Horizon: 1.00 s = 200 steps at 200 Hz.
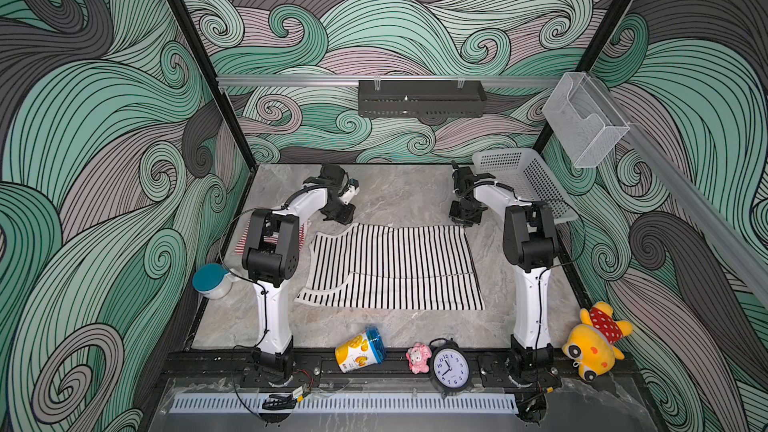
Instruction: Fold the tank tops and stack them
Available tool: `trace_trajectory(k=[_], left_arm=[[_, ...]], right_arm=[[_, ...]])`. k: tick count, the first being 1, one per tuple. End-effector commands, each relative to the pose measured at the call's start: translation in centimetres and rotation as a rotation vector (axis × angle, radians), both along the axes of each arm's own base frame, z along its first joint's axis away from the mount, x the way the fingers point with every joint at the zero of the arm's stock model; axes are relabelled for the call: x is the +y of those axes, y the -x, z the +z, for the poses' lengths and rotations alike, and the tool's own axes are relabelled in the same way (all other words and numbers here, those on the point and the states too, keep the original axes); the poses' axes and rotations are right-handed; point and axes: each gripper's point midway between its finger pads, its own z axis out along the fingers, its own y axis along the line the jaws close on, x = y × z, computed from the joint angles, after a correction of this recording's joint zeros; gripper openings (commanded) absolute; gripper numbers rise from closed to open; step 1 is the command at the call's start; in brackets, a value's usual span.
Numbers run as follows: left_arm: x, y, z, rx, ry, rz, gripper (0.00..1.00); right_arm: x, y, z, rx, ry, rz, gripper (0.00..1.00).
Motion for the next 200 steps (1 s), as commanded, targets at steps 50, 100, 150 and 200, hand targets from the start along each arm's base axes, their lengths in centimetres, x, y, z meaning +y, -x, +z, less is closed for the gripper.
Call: trace_trajectory(k=[50, 100, 150, 200], left_arm=[[0.1, 0.0, 0.1, 0.019, 0.010, 0.011, 0.35], [0.1, -0.1, 0.0, 0.016, 0.009, 0.012, 0.35], [0.2, -0.1, -0.2, 0.020, 0.007, 0.013, 0.35], [0.4, -0.1, -0.4, 0.023, -0.003, 0.013, 0.35]], right_arm=[[-0.1, 0.0, 3.4, -0.033, -0.009, 0.004, 0.29], [0.3, 0.3, 4.0, -0.043, -0.022, 0.007, 0.28], [0.5, 0.4, 2.6, -0.013, -0.029, 0.013, 0.27], [0.7, 0.4, 1.3, 0.014, -0.033, 0.016, 0.26]])
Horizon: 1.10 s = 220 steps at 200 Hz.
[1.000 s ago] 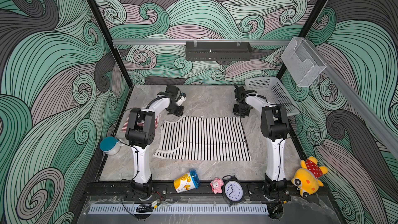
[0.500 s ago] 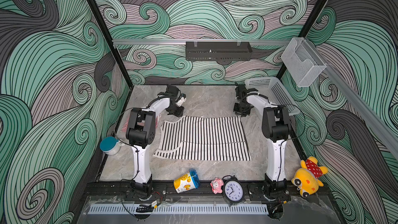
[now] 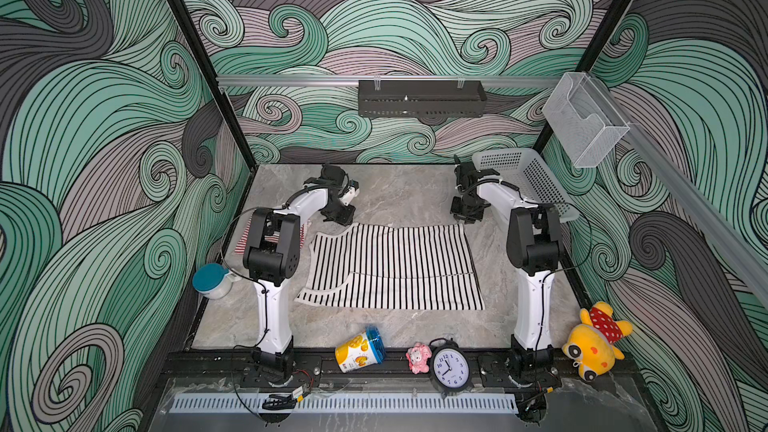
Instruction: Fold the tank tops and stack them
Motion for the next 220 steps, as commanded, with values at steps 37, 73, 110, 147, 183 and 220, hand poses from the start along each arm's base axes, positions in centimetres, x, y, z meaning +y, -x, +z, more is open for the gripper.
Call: trace_trajectory(k=[37, 73, 110, 147, 183, 220], left_arm=[[0.4, -0.2, -0.5, 0.020, -0.001, 0.015, 0.35], [0.4, -0.3, -0.5, 0.020, -0.001, 0.016, 0.35], [0.4, -0.3, -0.7, 0.024, 0.000, 0.017, 0.35], [0.4, -0.2, -0.8, 0.026, -0.001, 0.017, 0.35], [0.4, -0.5, -0.9, 0.027, -0.001, 0.017, 0.35], [-0.3, -1.3, -0.6, 0.034, 0.027, 0.017, 0.36]], right_arm=[[0.2, 0.3, -1.6, 0.046, 0.002, 0.007, 0.26], [-0.1, 0.2, -2.1, 0.053, 0.021, 0.009, 0.25], [-0.3, -0.1, -2.9, 0.065, 0.029, 0.011, 0.25], [-0.2, -0.2, -3.3, 0.072, 0.035, 0.017, 0.18], [0.0, 0.0, -2.9, 0.072, 0.025, 0.025, 0.01], [0.5, 0.4, -1.2, 0.044, 0.018, 0.043, 0.01]])
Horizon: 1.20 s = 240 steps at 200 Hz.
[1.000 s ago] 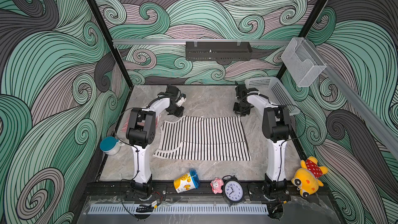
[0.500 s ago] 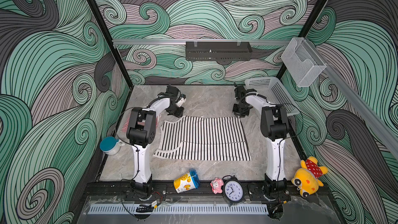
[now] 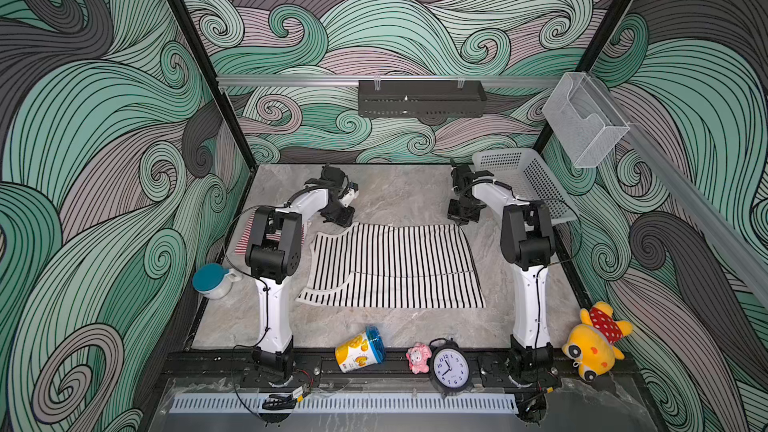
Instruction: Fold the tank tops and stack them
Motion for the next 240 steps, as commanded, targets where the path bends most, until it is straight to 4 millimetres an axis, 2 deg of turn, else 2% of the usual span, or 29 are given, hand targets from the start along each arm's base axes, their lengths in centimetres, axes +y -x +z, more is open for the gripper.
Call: trace_trajectory(k=[1, 55, 99, 160, 219, 240], left_arm=[[-0.4, -0.9, 0.5, 0.013, 0.032, 0.011, 0.36], [-1.9, -1.8, -0.6, 0.091, 0.077, -0.012, 0.37], [-3.1, -0.8, -1.5, 0.155, 0.118, -0.048, 0.37], [-3.6, -0.2, -2.1, 0.175, 0.084, -0.076, 0.36], [-3.8, 0.1, -2.8, 0.198, 0.045, -0.096, 0.28], [-3.5, -0.2, -2.7, 0.188, 0.026, -0.086, 0.15]], right_arm=[[0.0, 1.0, 1.0, 0.007, 0.014, 0.013, 0.01], [0.6, 1.9, 2.8, -0.023, 0.005, 0.022, 0.01], [0.6, 2.1, 3.2, -0.028, 0.003, 0.023, 0.01], [0.8, 1.9, 3.4, -0.036, -0.006, 0.017, 0.00], [0.8, 1.6, 4.0, -0.054, -0.006, 0.019, 0.00], [0.8, 1.5, 4.2, -0.059, -0.009, 0.017, 0.00]])
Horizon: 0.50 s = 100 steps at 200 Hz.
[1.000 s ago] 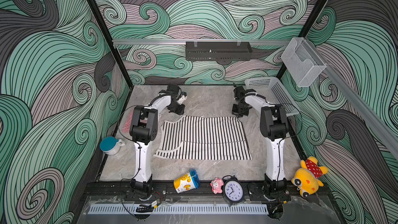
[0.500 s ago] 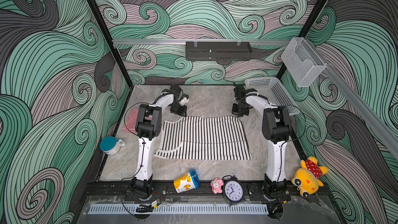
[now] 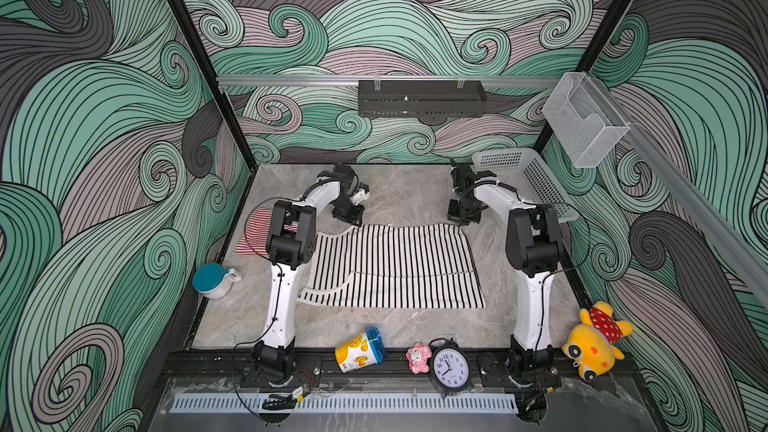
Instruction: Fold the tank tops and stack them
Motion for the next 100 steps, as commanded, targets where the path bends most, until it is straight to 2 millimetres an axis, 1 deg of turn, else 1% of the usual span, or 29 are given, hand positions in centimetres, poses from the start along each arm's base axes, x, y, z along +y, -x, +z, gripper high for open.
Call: trace_trajectory(k=[1, 18, 31, 64, 94, 100], left_arm=[[0.3, 0.2, -0.3, 0.019, -0.042, -0.008, 0.14], [0.7, -0.1, 0.1, -0.009, -0.061, -0.002, 0.04], [1.0, -0.2, 0.8, -0.040, -0.068, 0.003, 0.02], [1.4, -0.7, 4.2, -0.155, -0.056, 0.024, 0.00], [1.2, -0.1, 7.2, -0.188, -0.022, 0.038, 0.00], [1.1, 0.2, 7.5, -0.190, -0.015, 0.035, 0.00]], right_arm=[[0.2, -0.1, 2.0, -0.038, -0.004, -0.007, 0.00], [0.1, -0.1, 2.3, -0.042, -0.006, -0.008, 0.00], [0.0, 0.1, 2.5, -0.045, -0.002, -0.007, 0.00], [-0.1, 0.6, 3.5, -0.068, -0.007, 0.001, 0.00], [0.0, 1.2, 4.4, -0.091, -0.023, 0.007, 0.00], [0.0, 1.4, 4.4, -0.091, -0.021, 0.010, 0.00]])
